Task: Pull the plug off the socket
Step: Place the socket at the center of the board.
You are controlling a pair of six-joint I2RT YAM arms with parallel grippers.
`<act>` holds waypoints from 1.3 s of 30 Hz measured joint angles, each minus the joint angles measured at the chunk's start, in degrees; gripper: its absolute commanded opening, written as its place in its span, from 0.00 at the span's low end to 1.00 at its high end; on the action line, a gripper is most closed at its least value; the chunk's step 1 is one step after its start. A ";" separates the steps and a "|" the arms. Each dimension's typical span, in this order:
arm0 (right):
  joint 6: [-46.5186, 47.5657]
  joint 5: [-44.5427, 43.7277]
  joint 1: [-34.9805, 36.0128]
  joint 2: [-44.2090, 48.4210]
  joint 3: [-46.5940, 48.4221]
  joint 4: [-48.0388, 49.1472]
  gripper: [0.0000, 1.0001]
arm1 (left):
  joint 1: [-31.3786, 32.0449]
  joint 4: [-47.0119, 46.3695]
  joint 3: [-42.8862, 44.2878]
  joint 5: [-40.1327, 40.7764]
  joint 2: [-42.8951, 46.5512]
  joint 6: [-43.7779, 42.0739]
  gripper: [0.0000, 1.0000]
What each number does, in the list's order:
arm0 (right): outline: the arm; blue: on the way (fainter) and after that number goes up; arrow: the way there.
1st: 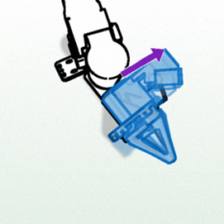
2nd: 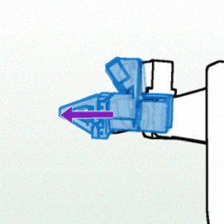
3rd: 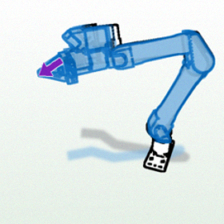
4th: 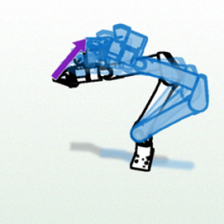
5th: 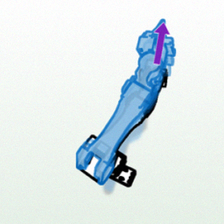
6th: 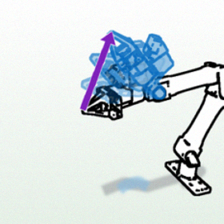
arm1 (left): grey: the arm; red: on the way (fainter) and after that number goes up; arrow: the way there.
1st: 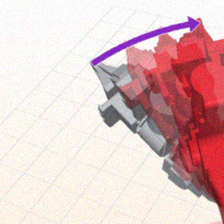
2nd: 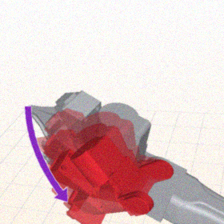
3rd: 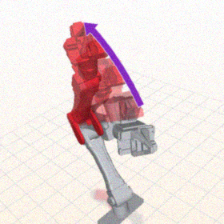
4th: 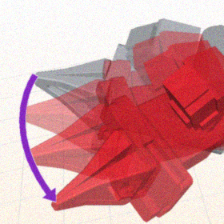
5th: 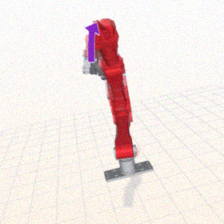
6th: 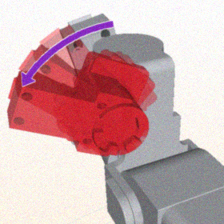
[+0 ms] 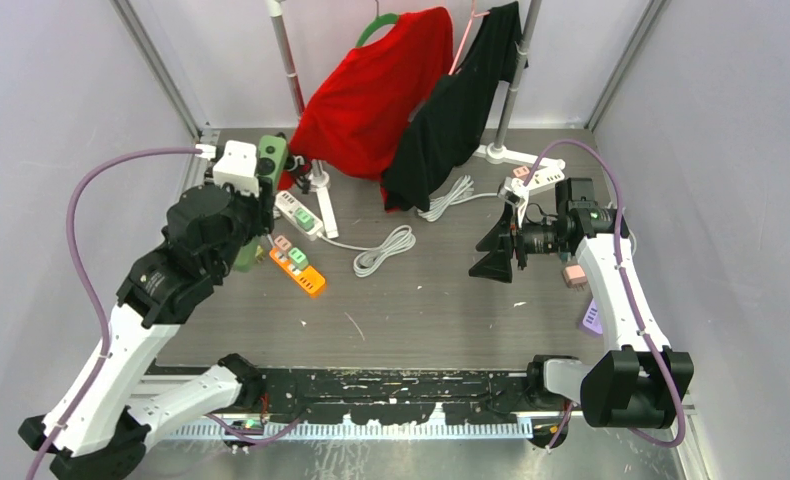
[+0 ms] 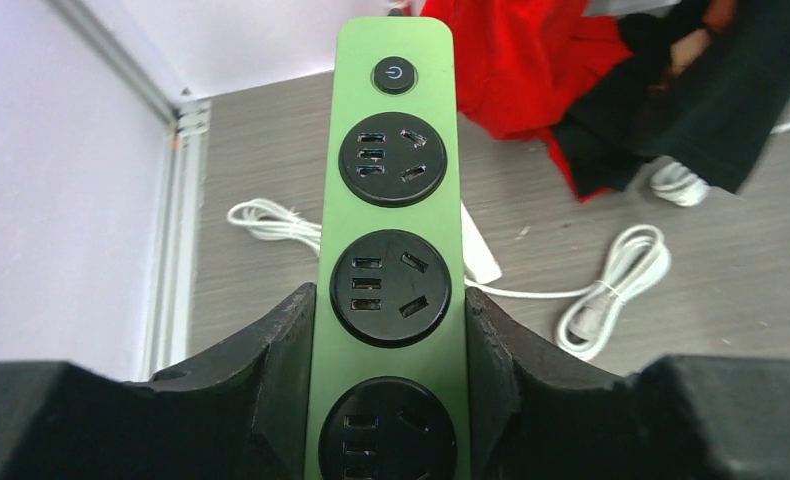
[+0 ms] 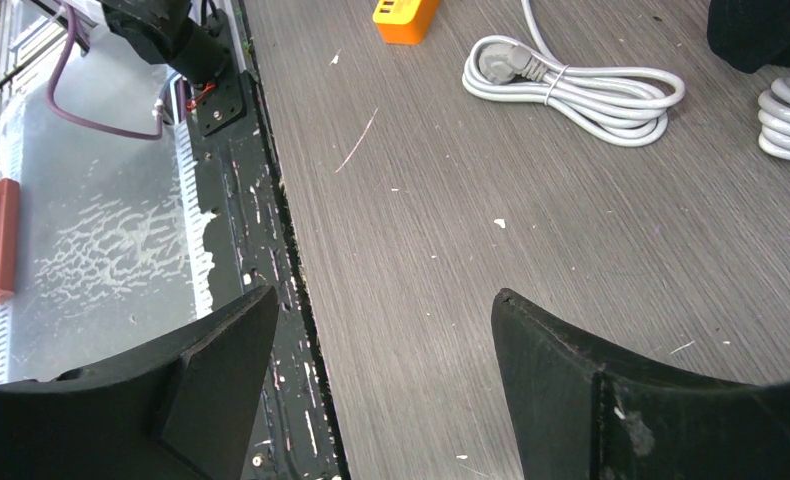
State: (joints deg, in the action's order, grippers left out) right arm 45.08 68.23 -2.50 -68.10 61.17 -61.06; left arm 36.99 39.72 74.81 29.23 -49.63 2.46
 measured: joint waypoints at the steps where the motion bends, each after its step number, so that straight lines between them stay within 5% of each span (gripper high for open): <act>1: 0.00 0.00 0.00 0.00 0.00 0.00 0.83 | -1.62 0.02 0.00 -0.22 -0.35 0.00 0.00; 12: -0.02 0.24 0.00 0.35 0.00 0.15 0.83 | -32.50 -4.42 -1.49 -16.52 -9.31 6.67 0.00; 20: -0.11 0.74 0.00 0.42 0.00 0.17 0.84 | -45.46 -18.18 -17.40 -22.88 -15.39 15.26 0.00; 39: -0.20 2.47 0.00 3.26 -0.04 0.20 0.84 | -47.98 -28.83 -20.79 -25.07 -35.98 18.62 0.03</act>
State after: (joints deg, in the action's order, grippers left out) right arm 44.88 70.70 -2.50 -64.84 61.12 -60.86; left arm -10.98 10.90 54.02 4.16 -85.60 21.08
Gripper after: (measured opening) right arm 0.836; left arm 0.486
